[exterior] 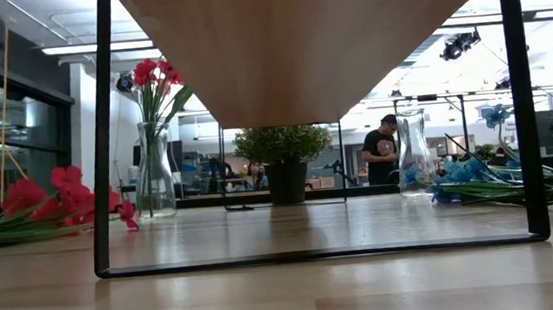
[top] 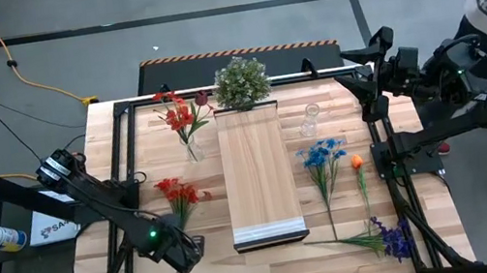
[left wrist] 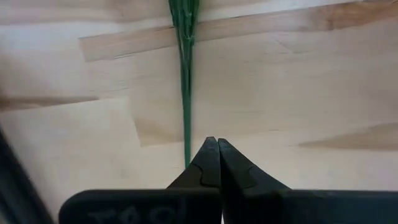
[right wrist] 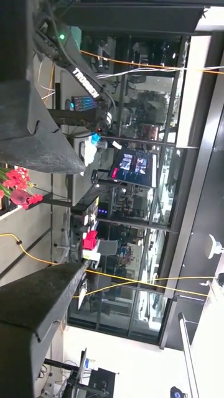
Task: Pick and place flowers into a vace then onto a shelf
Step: Put the orange flowers into the left transparent vase
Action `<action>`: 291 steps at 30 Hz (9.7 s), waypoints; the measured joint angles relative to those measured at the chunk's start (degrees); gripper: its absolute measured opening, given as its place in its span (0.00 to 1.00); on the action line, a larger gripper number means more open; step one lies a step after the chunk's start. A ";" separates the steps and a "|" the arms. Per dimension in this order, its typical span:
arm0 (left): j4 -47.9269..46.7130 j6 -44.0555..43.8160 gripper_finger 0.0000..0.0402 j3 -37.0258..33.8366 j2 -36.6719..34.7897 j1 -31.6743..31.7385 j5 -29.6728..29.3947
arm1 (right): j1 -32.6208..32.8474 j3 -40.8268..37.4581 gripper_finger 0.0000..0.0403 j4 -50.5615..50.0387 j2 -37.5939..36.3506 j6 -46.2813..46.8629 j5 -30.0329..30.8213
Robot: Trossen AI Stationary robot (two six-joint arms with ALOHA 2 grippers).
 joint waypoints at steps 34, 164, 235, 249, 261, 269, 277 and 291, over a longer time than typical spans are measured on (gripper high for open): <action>-11.15 -2.76 0.11 4.32 0.33 0.04 -1.36 | -0.01 0.00 0.59 -0.61 -0.01 -0.48 0.00; 8.89 -7.19 0.24 -3.14 12.98 0.11 -1.48 | 0.01 0.00 0.59 -0.55 0.05 3.57 -4.48; -34.81 -10.42 0.08 34.27 11.15 -1.60 -5.98 | -0.01 0.01 0.59 -0.59 0.05 2.03 -3.87; -37.25 -10.28 0.08 40.47 11.13 -1.49 -13.77 | -0.01 0.00 0.59 -0.63 0.05 2.01 -3.87; -37.16 -7.53 0.08 42.50 11.15 -1.46 -28.27 | -0.01 0.00 0.59 -0.64 0.05 2.03 -3.87; -37.17 -6.26 0.08 42.70 11.15 -1.46 -40.45 | -0.01 0.01 0.59 -0.63 0.05 2.63 -3.87; -37.14 -3.70 0.08 42.70 11.15 -1.44 -53.47 | -0.01 0.01 0.59 -0.63 1.23 5.29 -4.97; -37.14 11.49 0.08 42.68 11.04 4.85 -68.30 | -0.01 0.00 0.59 -1.38 7.09 6.60 -7.76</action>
